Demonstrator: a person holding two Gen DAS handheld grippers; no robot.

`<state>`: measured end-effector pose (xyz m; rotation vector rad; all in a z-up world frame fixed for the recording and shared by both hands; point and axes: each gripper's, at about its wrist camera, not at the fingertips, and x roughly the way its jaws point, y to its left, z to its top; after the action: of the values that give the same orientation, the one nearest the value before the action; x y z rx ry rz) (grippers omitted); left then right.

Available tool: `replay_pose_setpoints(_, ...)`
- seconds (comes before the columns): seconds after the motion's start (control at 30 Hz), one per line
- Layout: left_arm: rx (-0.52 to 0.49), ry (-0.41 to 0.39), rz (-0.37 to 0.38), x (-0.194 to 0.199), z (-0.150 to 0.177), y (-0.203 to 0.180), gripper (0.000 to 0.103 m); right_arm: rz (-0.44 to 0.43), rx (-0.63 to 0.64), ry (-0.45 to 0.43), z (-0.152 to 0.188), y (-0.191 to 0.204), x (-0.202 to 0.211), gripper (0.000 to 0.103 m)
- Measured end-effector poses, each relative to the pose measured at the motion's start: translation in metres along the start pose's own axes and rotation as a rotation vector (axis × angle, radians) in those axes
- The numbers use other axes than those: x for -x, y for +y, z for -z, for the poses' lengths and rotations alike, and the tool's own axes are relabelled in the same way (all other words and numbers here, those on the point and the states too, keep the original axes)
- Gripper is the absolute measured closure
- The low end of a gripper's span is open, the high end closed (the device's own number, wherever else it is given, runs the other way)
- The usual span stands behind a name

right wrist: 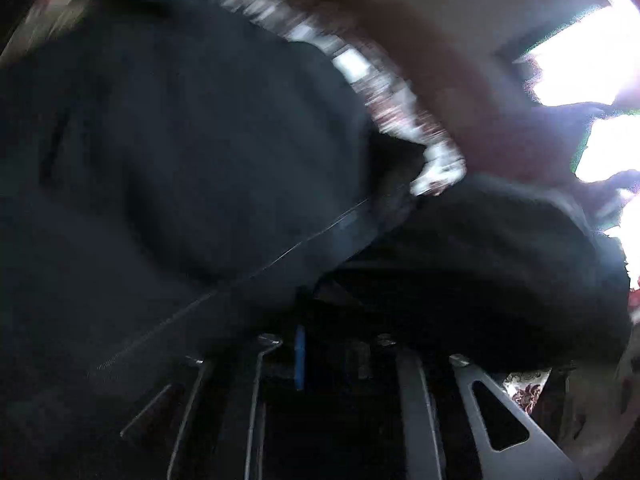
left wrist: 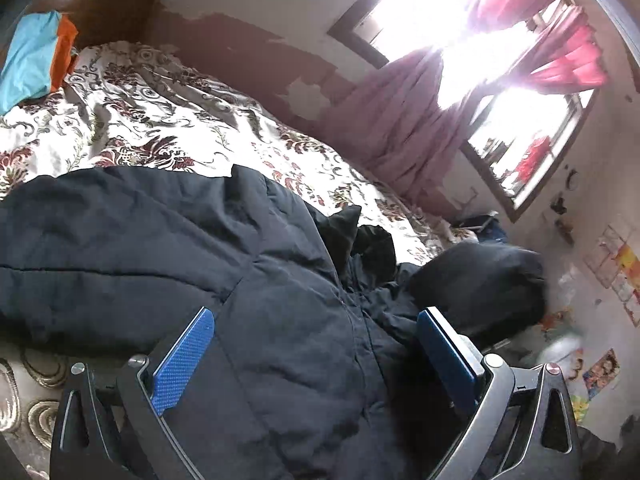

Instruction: Fold large clothes

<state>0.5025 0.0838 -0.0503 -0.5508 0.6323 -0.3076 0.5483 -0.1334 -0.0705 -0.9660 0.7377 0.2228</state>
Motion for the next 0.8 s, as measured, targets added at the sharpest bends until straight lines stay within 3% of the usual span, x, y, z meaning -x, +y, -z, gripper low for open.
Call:
replay_pose_setpoints(0.03, -0.004, 0.005, 0.023, -0.001, 0.003, 0.002, 0.001, -0.028, 0.007, 0.023, 0.006, 0.012, -0.002, 0.064)
replay_pose_setpoints(0.07, -0.007, 0.009, 0.038, 0.002, 0.005, 0.006, 0.001, -0.044, 0.0, 0.027, 0.008, 0.018, 0.0, 0.047)
replay_pose_setpoints(0.1, -0.01, 0.016, 0.061, 0.001, 0.008, 0.006, 0.001, -0.055, -0.016, 0.019, 0.015, 0.025, 0.005, 0.042)
replay_pose_setpoints(0.23, -0.034, 0.055, 0.124, -0.007, 0.018, 0.003, 0.001, -0.088, -0.087, 0.0, 0.043, 0.035, 0.03, 0.041)
replay_pose_setpoints(0.33, -0.076, 0.084, 0.151, -0.018, 0.025, -0.008, 0.0, -0.124, -0.218, -0.012, 0.072, 0.034, 0.047, 0.041)
replay_pose_setpoints(0.47, -0.102, 0.141, 0.082, -0.046, 0.029, -0.019, 0.0, -0.179, -0.365, -0.013, 0.113, 0.036, 0.055, 0.041)
replay_pose_setpoints(0.6, -0.068, 0.153, -0.081, -0.067, 0.025, -0.022, 0.005, -0.156, -0.422, -0.079, 0.135, 0.031, 0.076, 0.041)
replay_pose_setpoints(0.63, -0.052, 0.139, -0.099, -0.067, 0.023, -0.022, 0.01, -0.14, -0.419, -0.105, 0.138, 0.026, 0.081, 0.041)
replay_pose_setpoints(0.67, -0.037, 0.124, -0.134, -0.067, 0.021, -0.022, 0.028, -0.119, -0.411, -0.138, 0.134, 0.025, 0.089, 0.041)
replay_pose_setpoints(0.7, -0.026, 0.117, -0.187, -0.067, 0.02, -0.021, 0.053, -0.093, -0.407, -0.183, 0.131, 0.026, 0.098, 0.041)
replay_pose_setpoints(0.77, -0.01, 0.095, -0.273, -0.064, 0.019, -0.018, 0.085, -0.058, -0.419, -0.236, 0.122, 0.021, 0.107, 0.041)
replay_pose_setpoints(0.8, 0.005, 0.07, -0.266, -0.06, 0.019, -0.014, 0.092, -0.056, -0.434, -0.252, 0.118, 0.021, 0.111, 0.041)
